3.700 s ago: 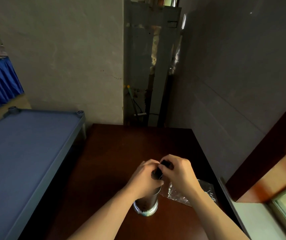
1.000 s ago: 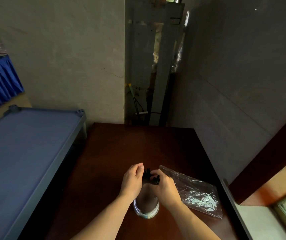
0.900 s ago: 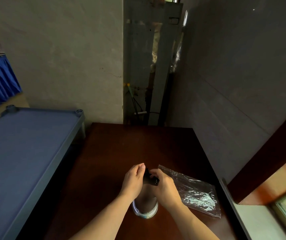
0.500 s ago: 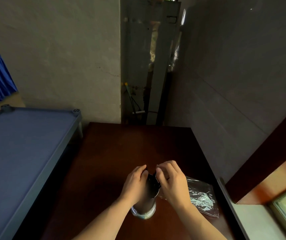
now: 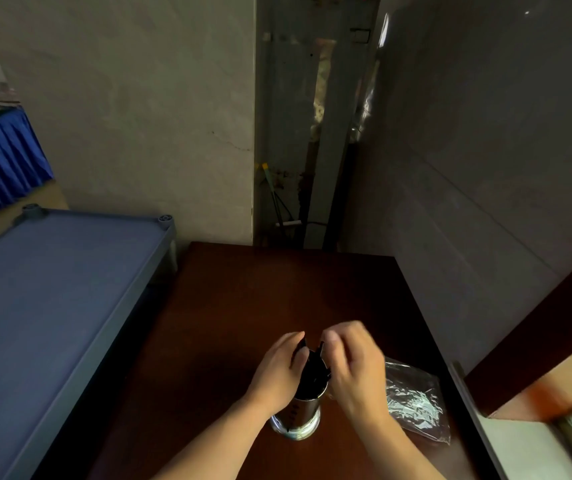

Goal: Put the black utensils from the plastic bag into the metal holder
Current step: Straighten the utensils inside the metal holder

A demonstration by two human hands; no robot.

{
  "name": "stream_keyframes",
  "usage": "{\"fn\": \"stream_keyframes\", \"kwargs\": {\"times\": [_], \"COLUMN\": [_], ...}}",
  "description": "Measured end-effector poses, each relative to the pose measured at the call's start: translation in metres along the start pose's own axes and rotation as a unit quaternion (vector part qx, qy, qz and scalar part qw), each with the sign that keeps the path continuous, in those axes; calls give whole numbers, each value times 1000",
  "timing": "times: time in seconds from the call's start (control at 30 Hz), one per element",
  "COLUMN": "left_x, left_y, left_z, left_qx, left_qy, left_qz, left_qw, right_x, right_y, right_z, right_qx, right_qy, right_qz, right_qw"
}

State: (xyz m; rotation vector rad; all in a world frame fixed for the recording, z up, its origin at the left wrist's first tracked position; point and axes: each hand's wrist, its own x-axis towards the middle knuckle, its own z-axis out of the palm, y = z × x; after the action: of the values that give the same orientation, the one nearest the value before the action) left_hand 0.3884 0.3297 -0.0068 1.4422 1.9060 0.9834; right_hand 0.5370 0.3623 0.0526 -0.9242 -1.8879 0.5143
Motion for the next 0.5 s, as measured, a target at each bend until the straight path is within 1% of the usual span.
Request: {"fn": "stream_keyframes", "kwargs": {"times": [0.03, 0.07, 0.13, 0.2, 0.23, 0.33, 0.43, 0.5], "left_x": [-1, -2, -3, -4, -4, -6, -9, -10], "left_y": [0, 0, 1, 4, 6, 9, 6, 5], "left_z": [1, 2, 4, 3, 3, 0, -3, -4], "left_qx": [2, 5, 26, 49, 61, 97, 105, 115], "left_qy": [-6, -15, -35, -60, -74, -100, -112, -125], "left_qz": [4, 5, 8, 10, 12, 32, 50, 58], "left_qw": [1000, 1000, 999, 997, 995, 990, 987, 984], "right_x": [6, 10, 12, 6, 1, -8, -18, -22], "right_y": [7, 15, 31, 41, 45, 51, 53, 52], "right_z": [-5, -8, -7, 1, 5, 14, 16, 16], "right_qx": [-31, -60, -81, -67, -55, -17, 15, 33], "right_qy": [10, -8, -106, -197, -222, -263, -301, -313], "right_qz": [22, 59, 136, 167, 176, 208, 216, 214], "right_qw": [999, 996, 982, 964, 957, 942, 929, 925]}}
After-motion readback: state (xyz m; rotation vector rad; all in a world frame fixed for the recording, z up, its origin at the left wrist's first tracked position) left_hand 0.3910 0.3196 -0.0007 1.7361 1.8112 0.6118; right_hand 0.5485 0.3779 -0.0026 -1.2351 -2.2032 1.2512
